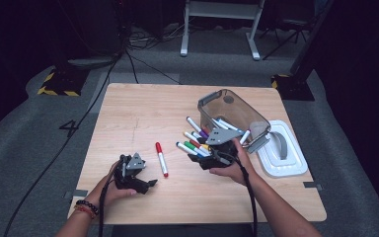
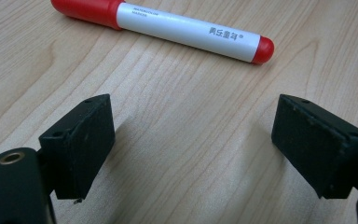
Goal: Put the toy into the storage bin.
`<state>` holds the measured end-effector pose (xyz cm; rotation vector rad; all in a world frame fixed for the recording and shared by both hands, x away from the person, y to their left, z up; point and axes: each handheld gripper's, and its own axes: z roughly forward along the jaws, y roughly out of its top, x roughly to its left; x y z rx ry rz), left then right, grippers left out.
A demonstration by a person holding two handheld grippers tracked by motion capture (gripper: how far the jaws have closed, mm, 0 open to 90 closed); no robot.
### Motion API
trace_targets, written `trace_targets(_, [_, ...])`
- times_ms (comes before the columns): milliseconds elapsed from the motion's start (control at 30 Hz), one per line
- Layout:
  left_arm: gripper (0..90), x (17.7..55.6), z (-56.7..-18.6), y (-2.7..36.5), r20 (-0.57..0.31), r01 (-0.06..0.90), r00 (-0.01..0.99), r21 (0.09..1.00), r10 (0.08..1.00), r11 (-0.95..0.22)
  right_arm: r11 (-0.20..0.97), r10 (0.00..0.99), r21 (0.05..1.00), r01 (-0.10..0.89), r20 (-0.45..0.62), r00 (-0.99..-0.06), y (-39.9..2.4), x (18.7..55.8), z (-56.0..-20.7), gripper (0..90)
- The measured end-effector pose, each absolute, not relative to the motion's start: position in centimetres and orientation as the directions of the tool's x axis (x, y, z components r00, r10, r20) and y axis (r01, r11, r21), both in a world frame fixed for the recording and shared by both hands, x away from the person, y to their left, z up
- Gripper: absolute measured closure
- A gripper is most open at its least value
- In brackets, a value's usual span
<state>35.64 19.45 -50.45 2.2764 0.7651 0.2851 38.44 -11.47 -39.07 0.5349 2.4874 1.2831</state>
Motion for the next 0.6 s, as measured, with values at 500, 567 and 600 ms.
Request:
trace_targets(500, [13.6, 35.6, -50.5, 19.4, -0.016, 0.444, 0.8, 0.688, 0.6, -0.574, 0.621, 0.394, 0.755, 0.209, -0.07, -0.916, -3.4, 41.1, -45.1, 39.0])
trace_targets(567, [13.6, 35.6, -50.5, 19.4, -0.016, 0.444, 0.8, 0.688, 0.6, -0.574, 0.626, 0.401, 0.749, 0.217, -0.07, -0.913, -2.5, 41.6, -45.6, 39.7])
trace_targets(600, [13.7, 35.6, -50.4, 19.4, -0.016, 0.444, 0.8, 0.688, 0.6, -0.574, 0.623, 0.407, 0.748, 0.229, -0.06, -0.911, -2.1, 41.8, -46.0, 40.0])
